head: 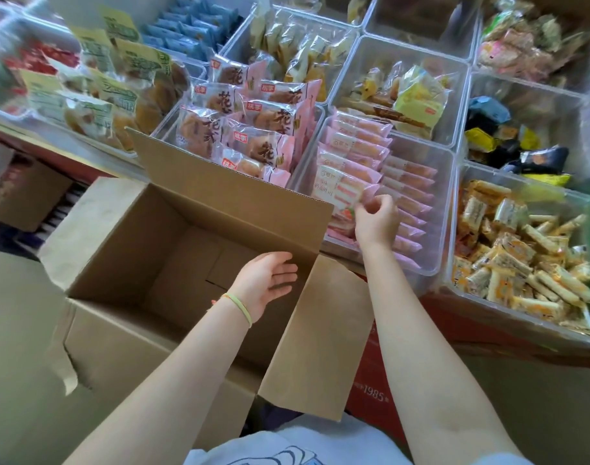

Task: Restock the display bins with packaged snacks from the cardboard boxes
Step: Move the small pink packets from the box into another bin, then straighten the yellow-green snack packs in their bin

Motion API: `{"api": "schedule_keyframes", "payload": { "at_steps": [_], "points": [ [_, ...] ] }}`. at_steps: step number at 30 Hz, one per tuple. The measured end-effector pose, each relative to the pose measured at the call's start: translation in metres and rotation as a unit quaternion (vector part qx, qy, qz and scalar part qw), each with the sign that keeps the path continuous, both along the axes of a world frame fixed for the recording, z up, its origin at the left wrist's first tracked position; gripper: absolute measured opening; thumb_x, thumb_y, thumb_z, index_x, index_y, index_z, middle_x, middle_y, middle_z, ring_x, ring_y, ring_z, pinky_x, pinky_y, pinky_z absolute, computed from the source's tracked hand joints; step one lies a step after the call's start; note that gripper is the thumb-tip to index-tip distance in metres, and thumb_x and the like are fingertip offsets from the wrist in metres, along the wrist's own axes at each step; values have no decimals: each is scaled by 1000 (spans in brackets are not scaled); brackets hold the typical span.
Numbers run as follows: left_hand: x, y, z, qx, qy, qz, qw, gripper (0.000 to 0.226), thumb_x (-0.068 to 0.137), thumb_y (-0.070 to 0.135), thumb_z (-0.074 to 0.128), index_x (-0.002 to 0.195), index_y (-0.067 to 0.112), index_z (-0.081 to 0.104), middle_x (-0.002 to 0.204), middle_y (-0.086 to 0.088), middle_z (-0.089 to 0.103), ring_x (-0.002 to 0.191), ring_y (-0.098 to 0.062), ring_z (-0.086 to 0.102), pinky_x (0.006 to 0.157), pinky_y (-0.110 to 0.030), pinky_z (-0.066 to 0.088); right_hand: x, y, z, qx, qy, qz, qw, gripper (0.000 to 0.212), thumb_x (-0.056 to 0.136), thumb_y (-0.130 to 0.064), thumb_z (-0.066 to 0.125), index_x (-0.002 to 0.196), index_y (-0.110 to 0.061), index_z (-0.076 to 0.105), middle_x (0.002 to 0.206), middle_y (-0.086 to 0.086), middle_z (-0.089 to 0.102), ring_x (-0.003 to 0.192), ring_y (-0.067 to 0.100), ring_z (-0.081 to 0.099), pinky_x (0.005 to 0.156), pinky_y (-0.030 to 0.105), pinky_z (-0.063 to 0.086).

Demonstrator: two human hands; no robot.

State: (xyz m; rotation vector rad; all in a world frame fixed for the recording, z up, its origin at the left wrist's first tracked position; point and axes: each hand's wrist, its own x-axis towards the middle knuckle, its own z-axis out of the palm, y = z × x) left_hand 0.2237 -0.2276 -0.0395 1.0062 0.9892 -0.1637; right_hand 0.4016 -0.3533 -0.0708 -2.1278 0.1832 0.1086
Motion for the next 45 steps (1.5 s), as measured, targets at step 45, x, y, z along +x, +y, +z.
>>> {"api": "schedule_keyframes", "payload": {
  "at_steps": [45],
  "points": [
    [-220, 435, 56, 426, -93, -303, 847, 14, 93, 18, 56, 96, 16, 69, 82, -4, 72, 61, -16, 62, 54, -21, 50, -344, 370, 88, -36, 83, 256, 962, 14, 98, -27, 55, 100, -20, 67, 88, -4, 67, 84, 14, 65, 74, 30, 53]
  ]
}}
